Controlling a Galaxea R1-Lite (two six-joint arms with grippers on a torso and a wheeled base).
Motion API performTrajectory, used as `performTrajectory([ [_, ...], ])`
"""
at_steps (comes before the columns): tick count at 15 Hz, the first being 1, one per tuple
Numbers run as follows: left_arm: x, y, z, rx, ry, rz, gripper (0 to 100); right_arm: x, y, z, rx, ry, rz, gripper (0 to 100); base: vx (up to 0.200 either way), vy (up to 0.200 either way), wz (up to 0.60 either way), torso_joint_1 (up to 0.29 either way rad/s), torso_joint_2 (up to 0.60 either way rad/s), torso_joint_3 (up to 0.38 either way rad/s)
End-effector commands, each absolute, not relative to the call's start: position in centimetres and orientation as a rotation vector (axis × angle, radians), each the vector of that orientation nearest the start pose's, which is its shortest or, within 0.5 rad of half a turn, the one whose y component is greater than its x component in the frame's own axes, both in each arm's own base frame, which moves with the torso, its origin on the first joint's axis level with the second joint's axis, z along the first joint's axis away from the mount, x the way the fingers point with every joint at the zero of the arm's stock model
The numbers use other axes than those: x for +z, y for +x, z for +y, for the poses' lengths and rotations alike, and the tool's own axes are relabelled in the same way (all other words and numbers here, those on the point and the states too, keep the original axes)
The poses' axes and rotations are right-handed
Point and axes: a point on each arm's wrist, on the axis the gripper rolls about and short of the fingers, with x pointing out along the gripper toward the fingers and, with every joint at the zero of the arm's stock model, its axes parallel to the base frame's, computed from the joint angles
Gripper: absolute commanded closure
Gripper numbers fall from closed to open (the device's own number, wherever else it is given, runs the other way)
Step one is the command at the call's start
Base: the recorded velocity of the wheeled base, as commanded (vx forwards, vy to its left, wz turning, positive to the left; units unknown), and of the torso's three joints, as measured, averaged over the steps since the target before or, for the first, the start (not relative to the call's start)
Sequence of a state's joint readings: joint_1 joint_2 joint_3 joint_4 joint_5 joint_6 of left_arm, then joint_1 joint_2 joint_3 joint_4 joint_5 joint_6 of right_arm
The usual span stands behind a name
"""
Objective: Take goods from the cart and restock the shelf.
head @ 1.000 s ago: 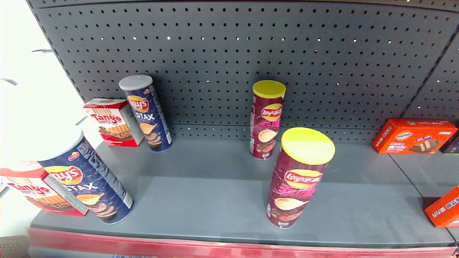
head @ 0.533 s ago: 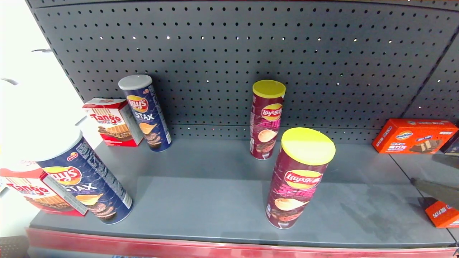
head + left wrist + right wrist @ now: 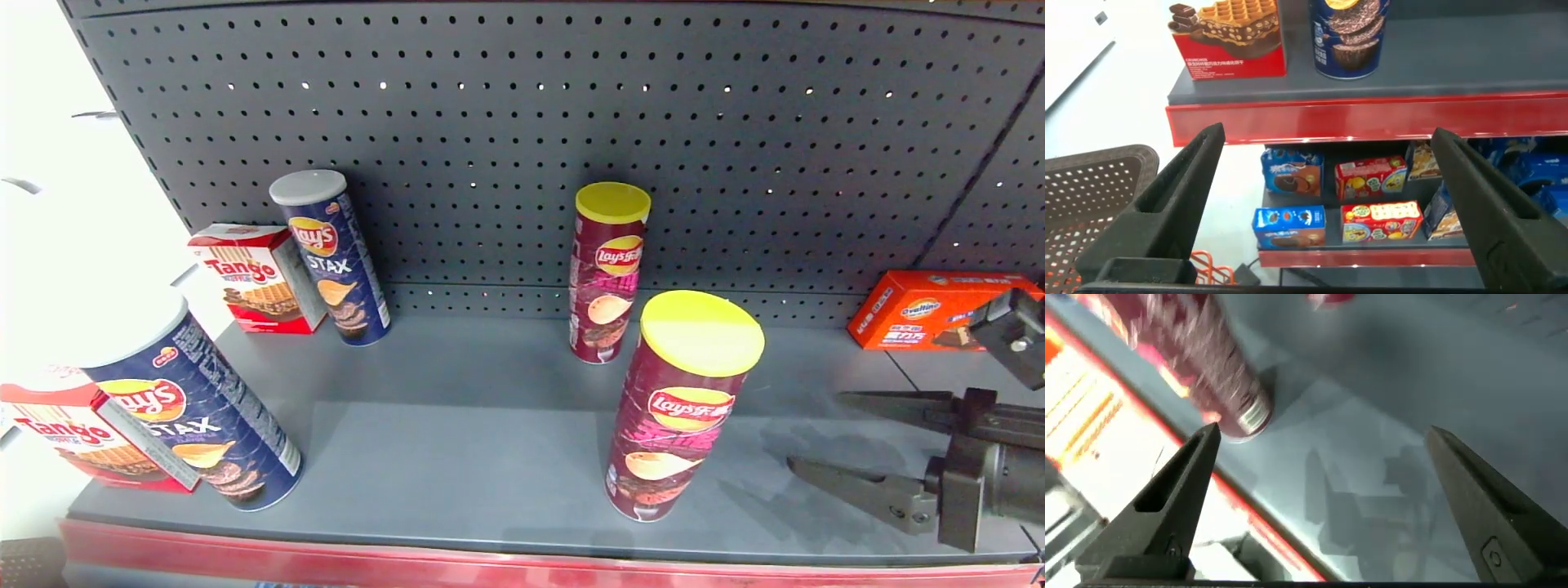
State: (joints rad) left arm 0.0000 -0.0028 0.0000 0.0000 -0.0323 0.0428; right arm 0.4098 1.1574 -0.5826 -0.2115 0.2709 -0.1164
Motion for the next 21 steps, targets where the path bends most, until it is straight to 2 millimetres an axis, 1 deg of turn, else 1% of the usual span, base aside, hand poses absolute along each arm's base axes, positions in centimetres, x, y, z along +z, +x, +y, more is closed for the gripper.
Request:
performTrajectory([
  [1,7.5,-2.3,-0.1,-0.032,0.043,-0.001,0,19.7,15.4,7.6,0.708,-0.162,0.373,0,0.000,0.000,0.00,0.000,0.00,0.000],
  [5,7.5,-2.3,-0.1,-0.032,0.043,-0.001,0,19.2,16.4,8.5,0.728,-0.177,0.402,0,0.000,0.000,0.00,0.000,0.00,0.000],
  [8,7.5,-2.3,-0.1,-0.032,0.043,-0.001,0,18.8,17.6,9.3,0.742,-0.201,0.396,0,0.000,0.000,0.00,0.000,0.00,0.000],
  [9,7.5,-2.3,-0.1,-0.032,0.043,-0.001,0,18.8,17.6,9.3,0.742,-0.201,0.396,0,0.000,0.000,0.00,0.000,0.00,0.000],
  [10,7.5,-2.3,-0.1,-0.032,0.043,-0.001,0,18.9,18.1,9.8,0.752,-0.208,0.398,0,0.000,0.000,0.00,0.000,0.00,0.000],
  [16,7.5,-2.3,-0.1,-0.032,0.041,-0.001,0,19.2,19.8,11.5,0.769,-0.222,0.400,0,0.000,0.000,0.00,0.000,0.00,0.000],
  [19,7.5,-2.3,-0.1,-0.032,0.041,-0.001,0,19.1,20.6,11.9,0.771,-0.235,0.402,0,0.000,0.000,0.00,0.000,0.00,0.000],
  [21,7.5,-2.3,-0.1,-0.032,0.041,-0.001,0,18.9,20.7,12.0,0.775,-0.251,0.403,0,0.000,0.000,0.00,0.000,0.00,0.000],
])
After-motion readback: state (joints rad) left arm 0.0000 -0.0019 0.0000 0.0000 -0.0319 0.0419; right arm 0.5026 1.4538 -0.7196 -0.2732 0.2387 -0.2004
